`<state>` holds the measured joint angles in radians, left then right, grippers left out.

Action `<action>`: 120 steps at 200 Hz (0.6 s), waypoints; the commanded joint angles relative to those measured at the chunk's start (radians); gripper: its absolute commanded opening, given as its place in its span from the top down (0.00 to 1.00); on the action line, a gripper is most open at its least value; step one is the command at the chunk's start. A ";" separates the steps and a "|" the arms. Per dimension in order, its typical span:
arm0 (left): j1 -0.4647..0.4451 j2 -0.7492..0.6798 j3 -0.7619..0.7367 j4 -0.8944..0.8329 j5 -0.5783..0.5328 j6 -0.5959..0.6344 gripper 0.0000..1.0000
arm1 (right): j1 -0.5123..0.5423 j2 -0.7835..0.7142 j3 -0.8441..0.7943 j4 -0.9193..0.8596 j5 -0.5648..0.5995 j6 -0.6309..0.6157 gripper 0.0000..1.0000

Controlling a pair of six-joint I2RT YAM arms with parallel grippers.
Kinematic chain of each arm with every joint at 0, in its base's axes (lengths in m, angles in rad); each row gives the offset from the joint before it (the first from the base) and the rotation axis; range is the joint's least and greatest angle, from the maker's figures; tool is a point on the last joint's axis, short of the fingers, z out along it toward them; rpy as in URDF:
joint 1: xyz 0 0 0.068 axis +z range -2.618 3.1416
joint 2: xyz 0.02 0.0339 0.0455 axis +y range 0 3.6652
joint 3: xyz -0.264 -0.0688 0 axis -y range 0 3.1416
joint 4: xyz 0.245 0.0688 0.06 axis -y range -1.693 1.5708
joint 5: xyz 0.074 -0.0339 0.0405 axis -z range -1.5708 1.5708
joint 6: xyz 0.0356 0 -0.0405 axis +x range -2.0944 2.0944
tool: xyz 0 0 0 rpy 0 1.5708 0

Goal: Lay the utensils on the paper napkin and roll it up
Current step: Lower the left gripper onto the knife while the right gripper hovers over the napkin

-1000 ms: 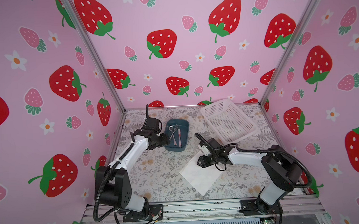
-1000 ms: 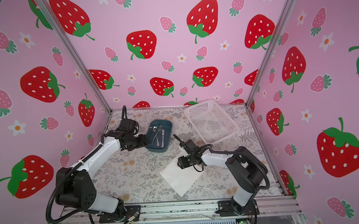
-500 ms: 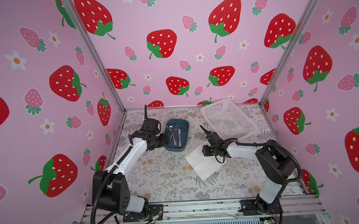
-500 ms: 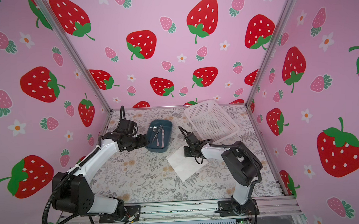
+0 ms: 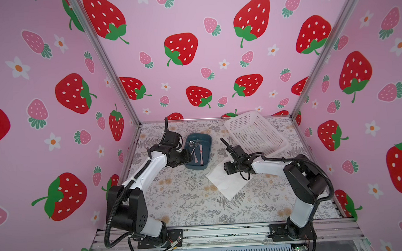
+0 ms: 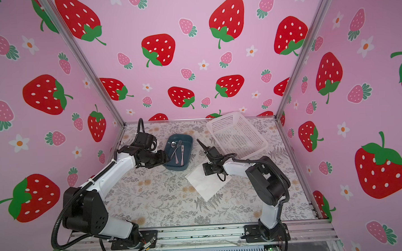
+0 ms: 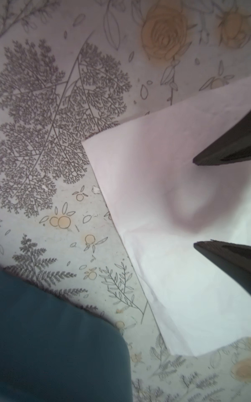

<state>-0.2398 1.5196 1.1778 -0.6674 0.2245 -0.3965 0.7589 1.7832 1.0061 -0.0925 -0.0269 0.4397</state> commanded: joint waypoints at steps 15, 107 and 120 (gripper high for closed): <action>-0.042 0.129 0.166 -0.096 -0.015 0.022 0.42 | -0.009 -0.156 0.023 -0.013 0.009 0.008 0.38; -0.126 0.576 0.668 -0.402 -0.153 0.075 0.60 | -0.011 -0.279 -0.072 0.053 -0.005 0.040 0.31; -0.129 0.626 0.723 -0.438 -0.159 0.078 0.60 | -0.012 -0.284 -0.075 0.053 -0.005 0.042 0.31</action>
<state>-0.3538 2.0769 1.7908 -0.9565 0.1131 -0.3462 0.7498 1.5204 0.9398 -0.0463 -0.0277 0.4656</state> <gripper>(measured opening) 0.400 0.688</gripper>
